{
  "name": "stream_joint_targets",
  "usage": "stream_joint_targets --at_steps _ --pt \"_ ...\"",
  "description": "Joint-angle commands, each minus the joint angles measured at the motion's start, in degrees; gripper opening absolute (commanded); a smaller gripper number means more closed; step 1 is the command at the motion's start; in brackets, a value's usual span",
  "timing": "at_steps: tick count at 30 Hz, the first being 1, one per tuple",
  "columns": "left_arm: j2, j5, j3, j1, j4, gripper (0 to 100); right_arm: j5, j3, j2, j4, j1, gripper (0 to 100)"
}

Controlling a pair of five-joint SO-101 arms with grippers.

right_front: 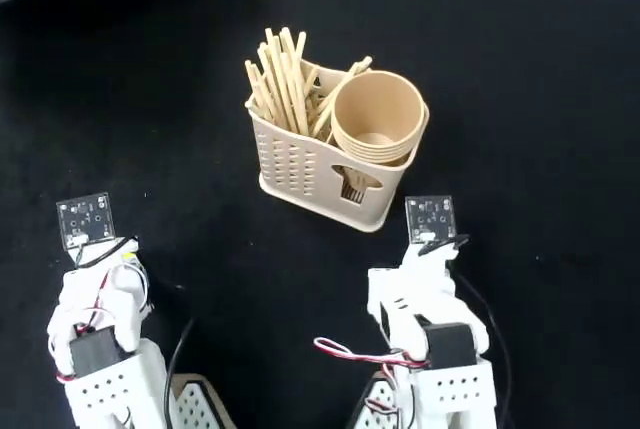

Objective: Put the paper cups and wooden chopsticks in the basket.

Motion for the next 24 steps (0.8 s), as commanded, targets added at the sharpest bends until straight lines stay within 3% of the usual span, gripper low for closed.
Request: stream_joint_targets --at_steps 1,17,24 --pt "-0.2 -0.3 1.1 -0.6 0.3 9 0.0 -0.5 -5.1 0.2 0.8 1.4" --pt "-0.2 -0.5 1.1 -0.4 7.1 9 -0.1 -0.5 -5.1 0.4 0.7 1.4" --pt "-0.3 -0.4 1.1 5.7 9.0 9 -0.1 -0.5 -5.1 0.4 0.7 1.4"
